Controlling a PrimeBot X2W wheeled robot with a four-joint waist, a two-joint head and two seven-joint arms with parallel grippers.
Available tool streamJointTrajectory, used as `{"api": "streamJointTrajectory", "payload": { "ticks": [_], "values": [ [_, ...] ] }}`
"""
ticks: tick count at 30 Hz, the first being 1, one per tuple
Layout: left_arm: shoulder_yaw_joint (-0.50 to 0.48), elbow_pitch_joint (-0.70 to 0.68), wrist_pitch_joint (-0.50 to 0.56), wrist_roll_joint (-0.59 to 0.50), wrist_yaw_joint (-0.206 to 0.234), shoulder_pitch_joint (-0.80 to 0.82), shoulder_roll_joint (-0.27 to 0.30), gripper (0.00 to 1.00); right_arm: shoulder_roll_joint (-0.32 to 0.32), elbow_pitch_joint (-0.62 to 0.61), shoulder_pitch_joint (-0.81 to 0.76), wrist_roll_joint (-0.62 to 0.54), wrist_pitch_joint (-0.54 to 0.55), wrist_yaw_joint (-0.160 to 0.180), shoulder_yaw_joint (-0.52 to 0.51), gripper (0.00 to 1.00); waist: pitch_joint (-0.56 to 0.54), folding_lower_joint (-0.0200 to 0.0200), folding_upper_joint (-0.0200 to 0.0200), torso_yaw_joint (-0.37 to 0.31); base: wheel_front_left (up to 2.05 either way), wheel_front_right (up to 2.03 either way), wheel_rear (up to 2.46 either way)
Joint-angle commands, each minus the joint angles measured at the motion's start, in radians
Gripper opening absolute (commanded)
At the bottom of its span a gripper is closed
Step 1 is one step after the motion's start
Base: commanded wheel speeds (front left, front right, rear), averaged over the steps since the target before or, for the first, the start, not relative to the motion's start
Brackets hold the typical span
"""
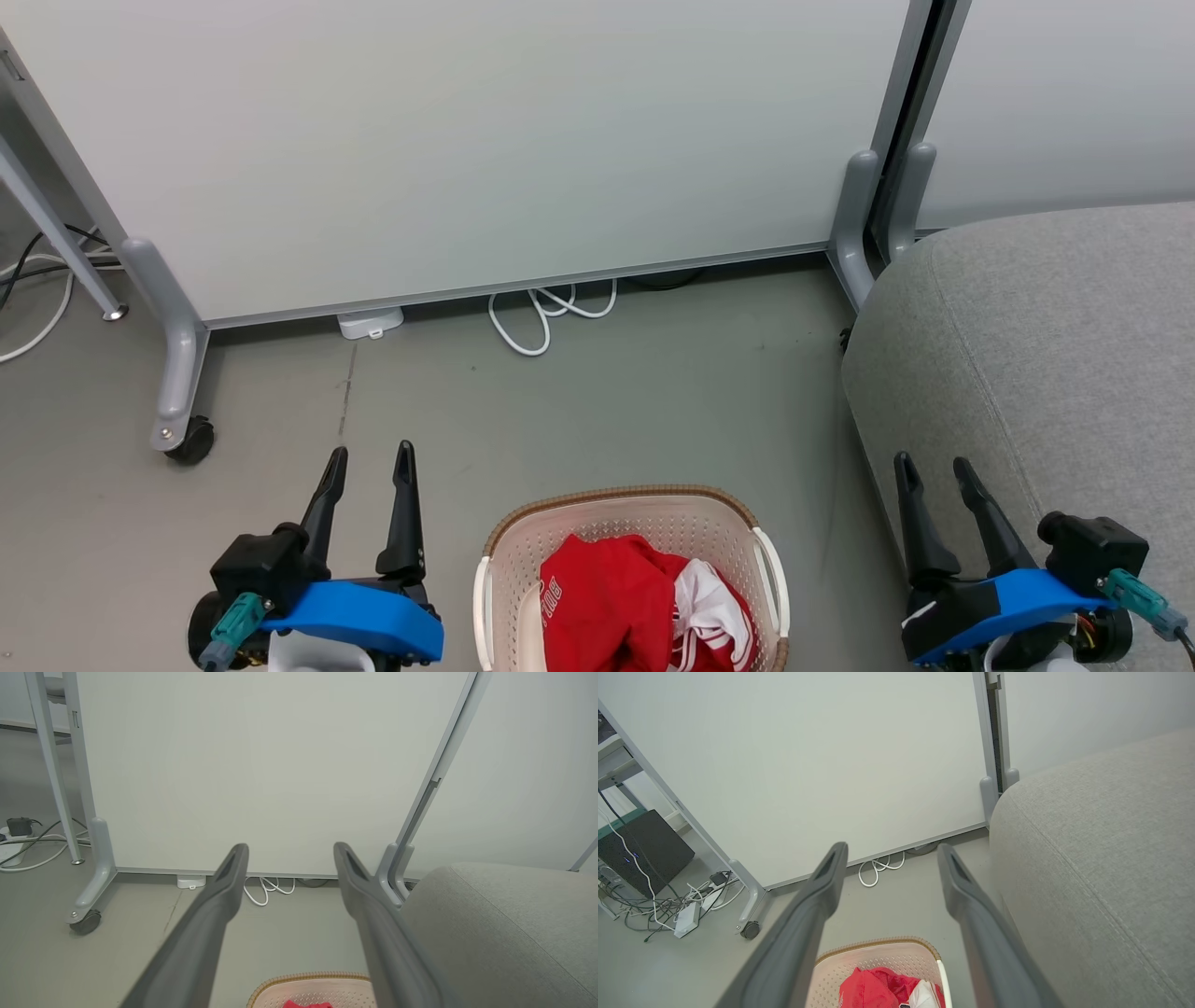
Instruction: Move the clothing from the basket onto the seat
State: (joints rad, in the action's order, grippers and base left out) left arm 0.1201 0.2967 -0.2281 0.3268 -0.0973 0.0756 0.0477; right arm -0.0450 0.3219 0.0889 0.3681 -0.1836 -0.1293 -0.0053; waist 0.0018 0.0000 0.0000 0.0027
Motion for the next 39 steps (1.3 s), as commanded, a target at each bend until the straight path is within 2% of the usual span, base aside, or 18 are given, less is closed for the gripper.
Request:
{"api": "streamJointTrajectory", "payload": {
  "ticks": [1, 18, 32, 39],
  "values": [
    [0.006, 0.002, -0.008, -0.017, 0.004, 0.011, 0.004, 1.00, -0.008, -0.004, 0.011, -0.017, -0.006, -0.002, 0.002, 1.00, 0.001, 0.0000, 0.0000, 0.000, 0.00, 0.00, 0.00],
    [0.019, 0.010, -0.040, -0.108, 0.010, 0.012, 0.004, 1.00, -0.008, -0.005, 0.007, -0.127, -0.029, -0.003, 0.005, 1.00, 0.005, 0.0000, 0.0000, 0.002, 0.00, 0.00, 0.00],
    [0.010, 0.014, -0.039, -0.100, 0.008, 0.013, 0.004, 1.00, -0.008, -0.007, 0.009, -0.112, -0.023, -0.002, 0.007, 1.00, 0.010, 0.0000, 0.0000, -0.001, 0.00, 0.00, 0.00],
    [0.004, 0.033, -0.039, -0.100, 0.007, 0.004, 0.003, 1.00, -0.008, -0.022, 0.035, -0.112, -0.015, -0.002, 0.039, 1.00, 0.049, 0.0000, 0.0000, -0.046, 0.00, 0.00, 0.00]
  ]
}}
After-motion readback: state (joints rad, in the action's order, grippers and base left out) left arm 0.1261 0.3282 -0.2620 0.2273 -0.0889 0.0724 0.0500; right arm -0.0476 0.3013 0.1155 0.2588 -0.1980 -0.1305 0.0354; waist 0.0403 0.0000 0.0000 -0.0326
